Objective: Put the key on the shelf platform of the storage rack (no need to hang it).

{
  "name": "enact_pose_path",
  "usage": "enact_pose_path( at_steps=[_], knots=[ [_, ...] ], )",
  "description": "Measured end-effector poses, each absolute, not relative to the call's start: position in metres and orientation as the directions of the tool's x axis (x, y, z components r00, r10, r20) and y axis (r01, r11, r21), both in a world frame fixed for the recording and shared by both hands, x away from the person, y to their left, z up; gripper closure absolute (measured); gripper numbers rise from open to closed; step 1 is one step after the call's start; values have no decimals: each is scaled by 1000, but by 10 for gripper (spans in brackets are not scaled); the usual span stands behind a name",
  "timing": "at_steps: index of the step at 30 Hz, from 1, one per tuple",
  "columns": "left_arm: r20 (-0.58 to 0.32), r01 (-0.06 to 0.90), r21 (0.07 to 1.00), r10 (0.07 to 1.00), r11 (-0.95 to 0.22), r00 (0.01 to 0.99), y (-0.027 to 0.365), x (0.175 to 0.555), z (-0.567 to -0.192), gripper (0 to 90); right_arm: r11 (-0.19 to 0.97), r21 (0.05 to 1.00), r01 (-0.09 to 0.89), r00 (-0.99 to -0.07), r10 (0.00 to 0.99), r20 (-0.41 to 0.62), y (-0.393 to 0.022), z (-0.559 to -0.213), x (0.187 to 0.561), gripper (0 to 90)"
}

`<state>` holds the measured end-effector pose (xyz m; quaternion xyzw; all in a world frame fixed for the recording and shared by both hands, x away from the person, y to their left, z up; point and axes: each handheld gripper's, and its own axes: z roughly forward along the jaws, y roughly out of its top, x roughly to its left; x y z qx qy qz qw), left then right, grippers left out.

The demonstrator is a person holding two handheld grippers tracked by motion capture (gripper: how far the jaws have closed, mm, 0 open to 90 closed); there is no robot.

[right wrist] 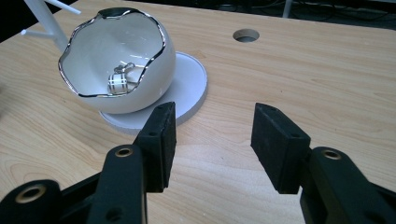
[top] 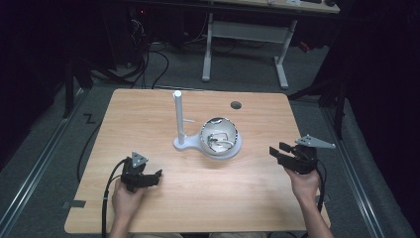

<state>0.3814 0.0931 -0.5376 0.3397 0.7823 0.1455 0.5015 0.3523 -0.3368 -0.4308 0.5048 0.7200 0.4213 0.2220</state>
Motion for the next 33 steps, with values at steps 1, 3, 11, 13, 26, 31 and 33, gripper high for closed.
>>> enact_pose_path(
  at_steps=[1,3,11,13,26,31,33],
  knots=[
    [-686,386,569,678,727,-266,93,381,-538,177,135,830,542,-389,915,106,-337,-431,352,508],
    [-684,387,571,680,724,-264,93,381,-538,176,136,829,542,-389,915,104,-338,-433,350,508],
    [-685,386,570,679,725,-264,93,381,-538,176,122,828,547,-385,915,119,-343,-441,344,508],
    [-684,387,571,680,724,-263,93,381,-538,176,115,828,550,-382,916,126,-343,-442,342,508],
    [-684,386,571,680,725,-264,93,381,-538,176,170,802,573,-415,904,105,-333,-459,334,504],
    [-684,387,571,680,724,-263,93,381,-538,176,171,798,577,-423,899,113,-329,-463,332,504],
    [-684,386,571,680,724,-263,93,381,-538,176,178,797,577,-427,897,109,-327,-466,332,503]
  ],
)
